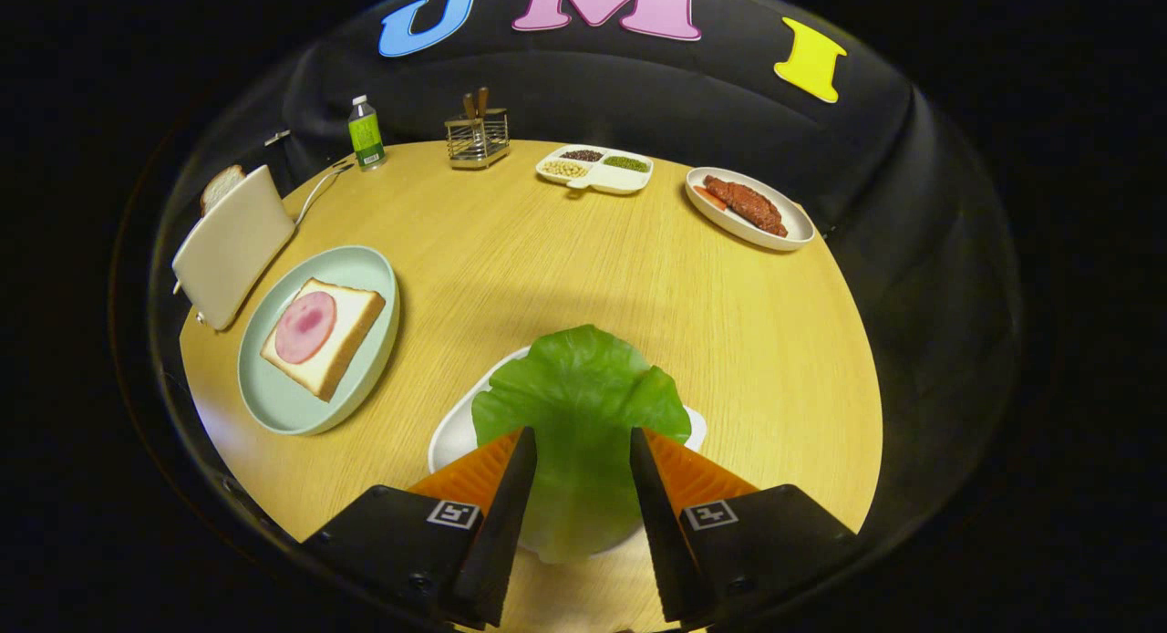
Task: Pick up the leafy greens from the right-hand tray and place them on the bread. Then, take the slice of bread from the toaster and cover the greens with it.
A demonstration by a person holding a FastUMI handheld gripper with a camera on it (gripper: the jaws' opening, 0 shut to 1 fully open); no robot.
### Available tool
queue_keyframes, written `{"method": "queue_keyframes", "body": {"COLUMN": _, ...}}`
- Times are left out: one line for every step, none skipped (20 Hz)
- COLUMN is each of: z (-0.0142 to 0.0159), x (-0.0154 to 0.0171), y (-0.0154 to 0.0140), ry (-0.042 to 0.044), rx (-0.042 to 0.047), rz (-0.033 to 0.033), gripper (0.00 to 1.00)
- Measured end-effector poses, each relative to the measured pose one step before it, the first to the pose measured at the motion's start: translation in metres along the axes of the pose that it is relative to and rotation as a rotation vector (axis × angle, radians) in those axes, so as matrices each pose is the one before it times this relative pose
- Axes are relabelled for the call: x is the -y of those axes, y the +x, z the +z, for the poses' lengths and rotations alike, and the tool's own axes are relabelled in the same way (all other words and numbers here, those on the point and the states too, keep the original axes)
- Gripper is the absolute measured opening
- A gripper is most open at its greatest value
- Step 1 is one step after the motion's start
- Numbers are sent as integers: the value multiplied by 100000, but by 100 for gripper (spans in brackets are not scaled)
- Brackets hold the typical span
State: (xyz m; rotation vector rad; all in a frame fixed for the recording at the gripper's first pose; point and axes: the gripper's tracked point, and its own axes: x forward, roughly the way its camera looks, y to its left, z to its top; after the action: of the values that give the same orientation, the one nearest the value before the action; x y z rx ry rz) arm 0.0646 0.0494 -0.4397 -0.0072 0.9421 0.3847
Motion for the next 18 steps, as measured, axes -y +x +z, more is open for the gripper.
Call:
{"method": "queue_keyframes", "body": {"z": -219, "x": -62, "y": 584, "ry": 239, "rx": -1108, "rz": 503, "gripper": 65}}
{"method": "queue_keyframes", "body": {"z": 35, "x": -178, "y": 166, "ry": 1172, "rx": -351, "rz": 1250, "gripper": 64}}
{"method": "queue_keyframes", "body": {"z": 128, "x": -66, "y": 258, "ry": 1681, "rx": 787, "rz": 793, "gripper": 63}}
{"method": "queue_keyframes", "body": {"z": -298, "x": -203, "y": 131, "ry": 811, "rx": -818, "rz": 1433, "gripper": 62}}
{"method": "queue_keyframes", "body": {"z": -8, "x": -403, "y": -82, "ry": 1499, "rx": 208, "rz": 1746, "gripper": 57}}
{"method": "queue_keyframes", "body": {"z": 98, "x": 74, "y": 100, "ry": 604, "rx": 467, "rz": 205, "gripper": 52}}
{"method": "queue_keyframes", "body": {"z": -56, "x": 70, "y": 18, "ry": -377, "rx": 113, "rz": 57, "gripper": 47}}
{"method": "queue_keyframes", "body": {"z": 21, "x": -251, "y": 39, "ry": 344, "rx": 220, "rz": 1173, "gripper": 39}}
{"method": "queue_keyframes", "body": {"z": 71, "x": -59, "y": -109, "ry": 686, "rx": 505, "rz": -367, "gripper": 16}}
{"method": "queue_keyframes", "body": {"z": 27, "x": -106, "y": 106, "ry": 546, "rx": -31, "rz": 673, "gripper": 14}}
{"method": "queue_keyframes", "body": {"z": 85, "x": 77, "y": -288, "ry": 1490, "rx": 6, "rz": -347, "gripper": 7}}
{"method": "queue_keyframes", "body": {"z": 57, "x": 25, "y": 43, "ry": 1250, "rx": -55, "rz": 71, "gripper": 7}}
{"method": "queue_keyframes", "body": {"z": 214, "x": 78, "y": -327, "ry": 441, "rx": 933, "rz": -233, "gripper": 7}}
{"method": "queue_keyframes", "body": {"z": 455, "x": -15, "y": -527, "ry": -28, "rx": 1609, "rz": 63, "gripper": 7}}
{"method": "queue_keyframes", "body": {"z": 352, "x": -6, "y": -675, "ry": -311, "rx": 1606, "rz": -194, "gripper": 7}}
{"method": "queue_keyframes", "body": {"z": 525, "x": 115, "y": -699, "ry": -339, "rx": 1667, "rz": -308, "gripper": 7}}
{"method": "queue_keyframes", "body": {"z": 501, "x": -5, "y": -664, "ry": 41, "rx": 1710, "rz": -131, "gripper": 7}}
{"method": "queue_keyframes", "body": {"z": 635, "x": -69, "y": -711, "ry": 430, "rx": 1766, "rz": -108, "gripper": 7}}
